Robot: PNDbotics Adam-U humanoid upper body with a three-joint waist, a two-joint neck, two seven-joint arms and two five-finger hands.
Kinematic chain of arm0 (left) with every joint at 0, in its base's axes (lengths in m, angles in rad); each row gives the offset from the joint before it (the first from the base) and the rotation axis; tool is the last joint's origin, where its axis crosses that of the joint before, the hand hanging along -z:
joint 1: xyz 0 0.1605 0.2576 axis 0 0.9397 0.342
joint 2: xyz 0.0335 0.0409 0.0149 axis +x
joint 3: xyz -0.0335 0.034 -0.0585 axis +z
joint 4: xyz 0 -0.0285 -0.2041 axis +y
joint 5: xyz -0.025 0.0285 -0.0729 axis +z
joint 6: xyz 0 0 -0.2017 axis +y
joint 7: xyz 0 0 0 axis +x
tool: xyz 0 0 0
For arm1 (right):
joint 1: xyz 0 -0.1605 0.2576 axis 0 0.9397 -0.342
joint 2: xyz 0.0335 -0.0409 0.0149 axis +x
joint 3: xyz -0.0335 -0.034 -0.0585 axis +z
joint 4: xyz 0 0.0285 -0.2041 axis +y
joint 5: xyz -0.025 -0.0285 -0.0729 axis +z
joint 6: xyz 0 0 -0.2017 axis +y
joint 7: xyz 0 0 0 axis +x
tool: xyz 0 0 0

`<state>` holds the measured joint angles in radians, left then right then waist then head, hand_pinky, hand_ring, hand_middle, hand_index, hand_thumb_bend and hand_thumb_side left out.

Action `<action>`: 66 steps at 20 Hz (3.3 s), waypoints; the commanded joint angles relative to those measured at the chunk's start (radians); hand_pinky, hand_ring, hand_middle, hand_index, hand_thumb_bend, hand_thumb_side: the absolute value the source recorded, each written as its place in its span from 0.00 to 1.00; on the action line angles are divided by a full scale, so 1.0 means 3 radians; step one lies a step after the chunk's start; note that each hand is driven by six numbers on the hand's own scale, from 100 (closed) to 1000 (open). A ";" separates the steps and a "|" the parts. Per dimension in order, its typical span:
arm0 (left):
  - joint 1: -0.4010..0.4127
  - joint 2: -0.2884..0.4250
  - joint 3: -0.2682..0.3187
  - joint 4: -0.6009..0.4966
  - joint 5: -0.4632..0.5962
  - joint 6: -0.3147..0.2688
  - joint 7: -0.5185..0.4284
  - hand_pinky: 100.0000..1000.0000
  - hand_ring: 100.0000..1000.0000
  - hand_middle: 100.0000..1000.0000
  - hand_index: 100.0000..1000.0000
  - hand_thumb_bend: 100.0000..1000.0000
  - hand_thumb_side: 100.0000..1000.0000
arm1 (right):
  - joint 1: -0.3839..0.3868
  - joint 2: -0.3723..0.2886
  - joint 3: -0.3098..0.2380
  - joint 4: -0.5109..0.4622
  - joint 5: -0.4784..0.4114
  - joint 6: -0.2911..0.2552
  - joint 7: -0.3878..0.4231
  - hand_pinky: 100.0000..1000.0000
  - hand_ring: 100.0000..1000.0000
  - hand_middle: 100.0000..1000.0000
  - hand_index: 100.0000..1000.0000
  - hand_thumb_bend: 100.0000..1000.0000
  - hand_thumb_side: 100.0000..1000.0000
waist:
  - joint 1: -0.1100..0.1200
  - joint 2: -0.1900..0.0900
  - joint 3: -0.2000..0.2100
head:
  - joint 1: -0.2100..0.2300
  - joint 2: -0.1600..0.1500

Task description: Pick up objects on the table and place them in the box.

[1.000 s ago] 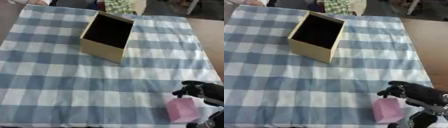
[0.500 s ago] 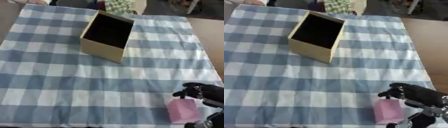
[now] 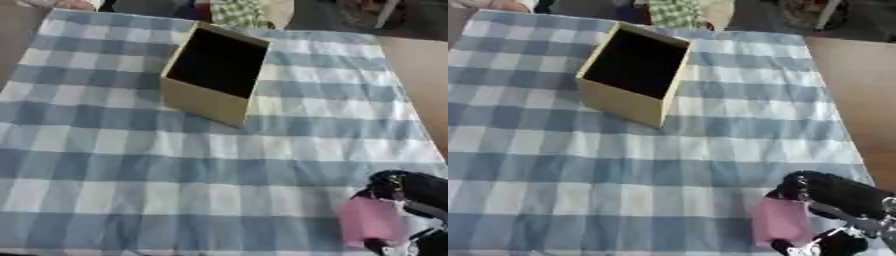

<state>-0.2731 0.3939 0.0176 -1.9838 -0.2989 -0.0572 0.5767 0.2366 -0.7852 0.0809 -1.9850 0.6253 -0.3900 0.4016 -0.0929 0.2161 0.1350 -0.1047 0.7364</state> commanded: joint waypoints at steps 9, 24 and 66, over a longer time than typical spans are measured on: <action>-0.0037 0.0018 0.0005 -0.0054 0.0007 0.0000 -0.0030 0.41 0.55 0.52 0.67 0.13 0.87 | -0.0045 -0.0083 -0.0023 -0.0050 -0.0359 -0.0041 0.0012 0.83 0.48 0.36 0.61 0.00 0.39 | 0.0005 -0.0042 0.0001 | 0.0009 -0.0021; -0.0028 0.0017 0.0002 -0.0054 0.0000 -0.0002 -0.0051 0.41 0.55 0.52 0.67 0.13 0.87 | -0.0451 -0.0494 -0.0168 -0.0050 -0.0522 -0.0200 -0.0168 0.79 0.44 0.34 0.59 0.00 0.18 | -0.0019 -0.0084 0.0008 | -0.0012 -0.0007; -0.0215 -0.0075 -0.0082 -0.0054 0.0111 -0.0022 -0.0163 0.41 0.55 0.53 0.66 0.12 0.87 | -0.4407 0.0612 0.0513 0.2287 -0.0553 -0.0109 0.0798 0.73 0.43 0.33 0.57 0.00 0.20 | 0.0001 0.0051 0.0400 | -0.0401 -0.0188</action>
<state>-0.3234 0.3649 -0.0054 -1.9838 -0.2715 -0.0616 0.5301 -1.0593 -0.6008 0.2507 -1.3171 0.4445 -0.4121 0.6427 -0.0995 0.2480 0.2558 -0.2202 0.6915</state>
